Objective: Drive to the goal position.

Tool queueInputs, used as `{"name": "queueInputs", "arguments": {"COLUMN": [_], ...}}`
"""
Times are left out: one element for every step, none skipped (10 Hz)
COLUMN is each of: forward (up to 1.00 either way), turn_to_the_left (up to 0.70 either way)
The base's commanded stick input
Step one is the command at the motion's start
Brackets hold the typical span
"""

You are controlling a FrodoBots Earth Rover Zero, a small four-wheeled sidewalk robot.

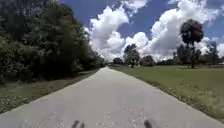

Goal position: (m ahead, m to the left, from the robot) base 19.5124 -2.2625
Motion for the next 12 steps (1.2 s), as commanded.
{"name": "queueInputs", "arguments": {"forward": [0.5, 0.5, 0.5, 0.5, 0.5, 0.5, 0.5, 0.5, 0.5, 0.5, 0.5, 0.5], "turn_to_the_left": [0.0, 0.0, 0.0, 0.0, 0.0, 0.0, 0.0, 0.0, 0.0, 0.0, 0.0, 0.0]}}
